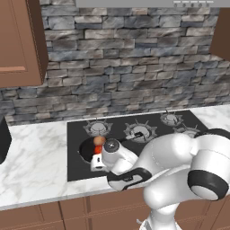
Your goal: Place the pan on the front left burner on the stove. Then place the tomato and the onion in the pan and turn on the front left burner.
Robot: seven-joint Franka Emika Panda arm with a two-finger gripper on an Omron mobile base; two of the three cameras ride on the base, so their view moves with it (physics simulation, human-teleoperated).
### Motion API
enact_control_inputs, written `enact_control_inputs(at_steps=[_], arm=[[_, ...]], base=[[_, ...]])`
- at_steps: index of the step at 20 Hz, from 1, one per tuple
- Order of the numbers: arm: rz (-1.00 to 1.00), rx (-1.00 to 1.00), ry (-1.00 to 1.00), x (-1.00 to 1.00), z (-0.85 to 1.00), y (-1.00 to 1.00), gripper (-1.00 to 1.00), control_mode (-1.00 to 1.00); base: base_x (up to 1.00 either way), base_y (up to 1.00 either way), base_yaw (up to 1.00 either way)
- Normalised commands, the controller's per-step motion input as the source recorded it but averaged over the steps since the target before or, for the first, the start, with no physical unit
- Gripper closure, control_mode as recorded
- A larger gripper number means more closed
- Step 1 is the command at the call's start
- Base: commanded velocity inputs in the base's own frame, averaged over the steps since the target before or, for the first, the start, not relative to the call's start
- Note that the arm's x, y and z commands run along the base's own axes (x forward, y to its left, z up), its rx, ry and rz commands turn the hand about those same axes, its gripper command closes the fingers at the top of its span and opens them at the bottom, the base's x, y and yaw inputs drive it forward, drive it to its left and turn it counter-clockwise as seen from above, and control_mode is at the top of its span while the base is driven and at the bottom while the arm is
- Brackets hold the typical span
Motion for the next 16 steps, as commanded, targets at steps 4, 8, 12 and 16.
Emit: enact_control_inputs(at_steps=[4,8,12,16], arm=[[0.22,0.0,-0.16,0.0,-0.28,-0.36,1.0,-1.0],[0.34,0.0,-0.14,0.01,-0.32,-0.49,1.0,-1.0],[0.5,0.03,-0.1,0.03,-0.4,-0.82,1.0,-1.0],[0.59,0.04,-0.08,0.01,-0.47,-0.96,1.0,-1.0]], base=[[0.0,0.0,0.0],[0.0,0.0,0.0],[0.0,0.0,0.0],[0.0,0.0,0.0]])
